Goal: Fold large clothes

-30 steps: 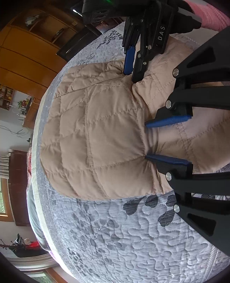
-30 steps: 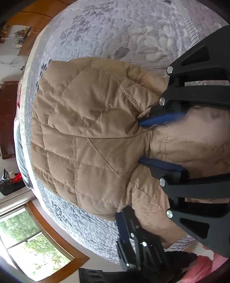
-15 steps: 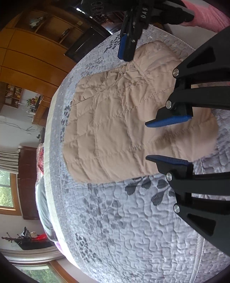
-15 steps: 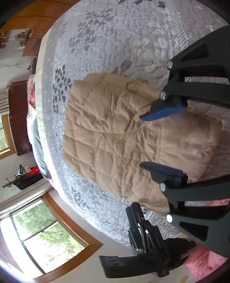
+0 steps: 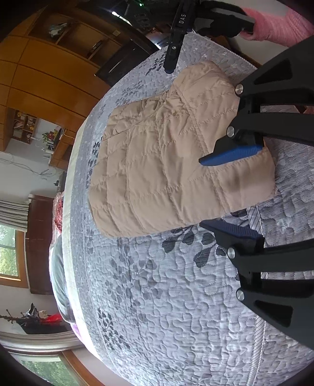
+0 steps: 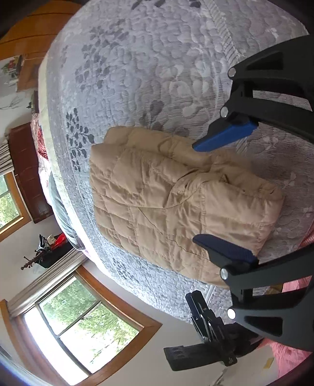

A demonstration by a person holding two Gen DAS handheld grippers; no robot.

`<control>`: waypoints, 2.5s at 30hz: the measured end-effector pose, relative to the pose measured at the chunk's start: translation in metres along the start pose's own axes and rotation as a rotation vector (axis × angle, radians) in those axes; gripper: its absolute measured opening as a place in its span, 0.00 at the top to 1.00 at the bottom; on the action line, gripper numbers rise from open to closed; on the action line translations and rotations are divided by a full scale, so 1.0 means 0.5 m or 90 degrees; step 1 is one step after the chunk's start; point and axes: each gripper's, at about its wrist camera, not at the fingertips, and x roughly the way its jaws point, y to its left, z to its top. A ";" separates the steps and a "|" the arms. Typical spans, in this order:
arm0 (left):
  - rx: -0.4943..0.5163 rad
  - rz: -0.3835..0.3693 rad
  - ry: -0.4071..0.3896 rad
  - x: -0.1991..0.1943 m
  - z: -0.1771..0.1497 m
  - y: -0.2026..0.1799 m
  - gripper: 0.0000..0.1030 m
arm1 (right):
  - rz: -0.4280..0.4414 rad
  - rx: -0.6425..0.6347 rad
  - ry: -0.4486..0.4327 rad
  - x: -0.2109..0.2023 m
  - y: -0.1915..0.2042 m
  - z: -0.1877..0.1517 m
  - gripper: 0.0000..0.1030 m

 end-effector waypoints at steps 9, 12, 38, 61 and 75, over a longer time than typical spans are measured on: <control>-0.046 -0.046 -0.010 -0.006 -0.006 0.054 0.37 | 0.054 0.035 0.027 0.017 -0.029 -0.020 0.20; -0.061 -0.066 -0.003 0.004 -0.006 0.073 0.33 | 0.084 0.055 0.036 0.025 -0.043 -0.024 0.18; -0.167 -0.316 0.129 0.228 0.046 0.121 0.18 | 0.221 0.153 0.127 0.162 -0.107 -0.045 0.11; -0.144 -0.293 -0.033 0.100 0.124 0.141 0.50 | 0.142 -0.060 0.038 0.112 0.116 0.077 0.59; -0.202 -0.205 -0.070 0.204 0.227 0.372 0.47 | 0.125 -0.066 0.102 0.412 0.146 0.281 0.58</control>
